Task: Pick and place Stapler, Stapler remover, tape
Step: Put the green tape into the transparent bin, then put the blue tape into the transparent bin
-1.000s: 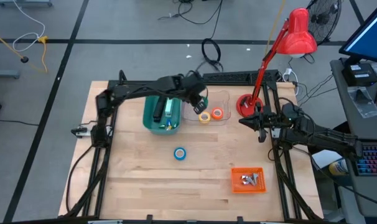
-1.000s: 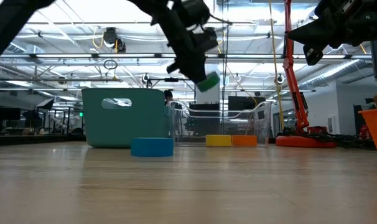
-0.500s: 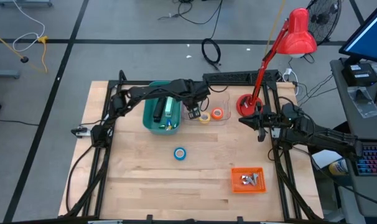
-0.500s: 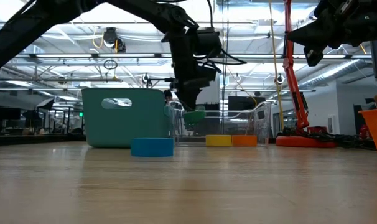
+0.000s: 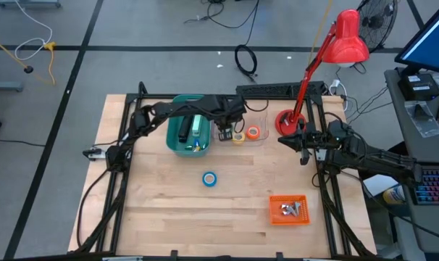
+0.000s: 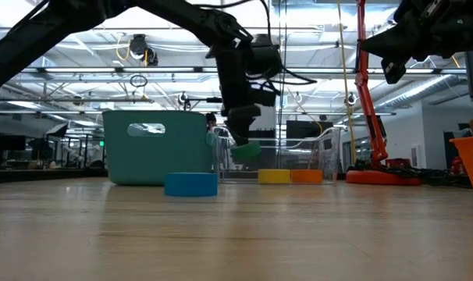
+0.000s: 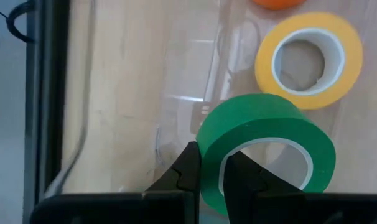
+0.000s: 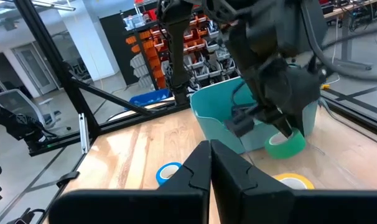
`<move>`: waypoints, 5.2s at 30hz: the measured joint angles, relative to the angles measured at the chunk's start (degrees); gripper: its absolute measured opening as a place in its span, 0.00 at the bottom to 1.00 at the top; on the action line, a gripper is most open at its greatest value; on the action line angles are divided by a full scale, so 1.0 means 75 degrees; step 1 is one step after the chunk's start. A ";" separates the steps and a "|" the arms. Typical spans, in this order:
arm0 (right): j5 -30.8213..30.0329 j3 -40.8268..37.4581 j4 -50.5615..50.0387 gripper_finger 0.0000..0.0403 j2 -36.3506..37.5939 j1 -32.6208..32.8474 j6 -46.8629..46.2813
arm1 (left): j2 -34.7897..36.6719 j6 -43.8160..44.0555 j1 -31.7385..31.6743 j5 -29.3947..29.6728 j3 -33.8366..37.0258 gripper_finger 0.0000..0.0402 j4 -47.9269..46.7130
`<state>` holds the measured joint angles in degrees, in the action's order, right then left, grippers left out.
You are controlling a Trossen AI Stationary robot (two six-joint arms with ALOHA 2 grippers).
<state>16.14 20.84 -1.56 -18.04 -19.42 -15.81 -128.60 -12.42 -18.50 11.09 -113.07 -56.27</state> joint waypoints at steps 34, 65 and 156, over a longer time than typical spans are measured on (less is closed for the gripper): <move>0.0023 -0.0003 0.0003 0.00 0.0000 0.0000 -0.0003 | -0.0437 0.0343 0.0020 -0.0073 0.0002 0.46 0.0290; 0.0069 -0.0003 -0.0058 0.00 0.0000 0.0000 0.0055 | 0.0041 0.2961 0.2974 -0.1362 -0.2495 0.61 -0.4252; 0.0064 -0.0003 -0.0055 0.00 0.0000 0.0003 0.0032 | 0.0041 -0.0320 0.3238 -0.0881 -0.0799 0.10 -0.2503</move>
<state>16.62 20.82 -1.98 -18.04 -19.40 -15.57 -128.29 -14.82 5.78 4.48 -119.06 -75.05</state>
